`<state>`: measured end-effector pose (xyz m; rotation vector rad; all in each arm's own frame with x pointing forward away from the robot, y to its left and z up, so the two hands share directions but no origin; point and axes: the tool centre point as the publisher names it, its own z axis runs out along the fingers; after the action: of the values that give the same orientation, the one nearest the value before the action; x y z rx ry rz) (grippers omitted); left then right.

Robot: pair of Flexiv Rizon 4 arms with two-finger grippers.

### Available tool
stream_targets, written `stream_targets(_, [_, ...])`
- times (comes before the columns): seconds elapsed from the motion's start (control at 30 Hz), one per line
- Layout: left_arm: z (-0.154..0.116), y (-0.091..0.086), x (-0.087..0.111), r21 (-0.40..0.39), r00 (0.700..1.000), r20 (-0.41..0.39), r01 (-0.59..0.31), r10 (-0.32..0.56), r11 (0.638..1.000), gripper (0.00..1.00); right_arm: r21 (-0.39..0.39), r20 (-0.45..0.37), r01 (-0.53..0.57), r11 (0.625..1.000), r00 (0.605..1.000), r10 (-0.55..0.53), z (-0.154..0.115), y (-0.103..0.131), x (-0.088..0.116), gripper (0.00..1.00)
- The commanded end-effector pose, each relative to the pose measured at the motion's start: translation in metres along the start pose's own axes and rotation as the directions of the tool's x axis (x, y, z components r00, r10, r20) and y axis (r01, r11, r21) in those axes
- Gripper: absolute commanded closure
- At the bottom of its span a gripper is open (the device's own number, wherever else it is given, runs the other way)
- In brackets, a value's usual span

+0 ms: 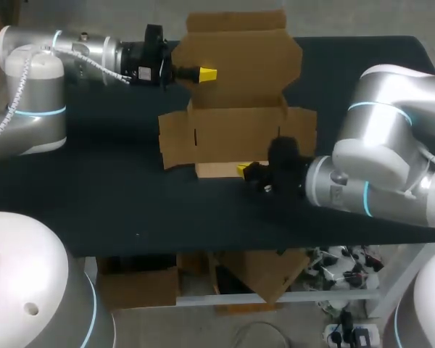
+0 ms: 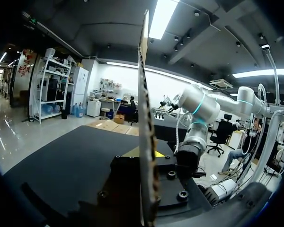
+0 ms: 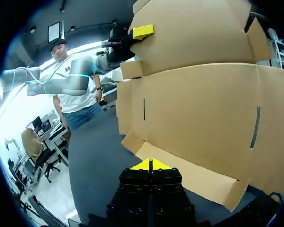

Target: Assemble the packaging by folding the flat box into shape, placing the metal phone stand inside, and closing the box properly

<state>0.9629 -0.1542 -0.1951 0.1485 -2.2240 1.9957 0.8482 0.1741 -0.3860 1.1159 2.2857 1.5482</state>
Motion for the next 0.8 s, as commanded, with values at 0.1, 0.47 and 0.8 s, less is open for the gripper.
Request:
stream_targets(0.1, [-0.001, 0.001, -0.001, 0.001, 1.000, -0.006, 0.000, 0.000, 1.000, 1.00, 0.006, 0.042, -0.012, 1.000, 0.999, 0.012, 0.017, -0.007, 0.002, 1.00])
stream_targets(0.47, [-0.001, 0.001, -0.001, 0.001, 1.000, -0.006, 0.000, 0.000, 1.000, 1.00, 0.017, 0.060, -0.028, 0.999, 0.998, 0.027, 0.021, -0.015, -0.003, 1.00])
stream_targets(0.8, [-0.001, 0.001, -0.001, 0.001, 1.000, -0.006, 0.000, 0.000, 1.000, 1.00, 0.030, 0.092, -0.020, 0.999, 0.996, 0.018, 0.026, -0.017, -0.004, 1.00])
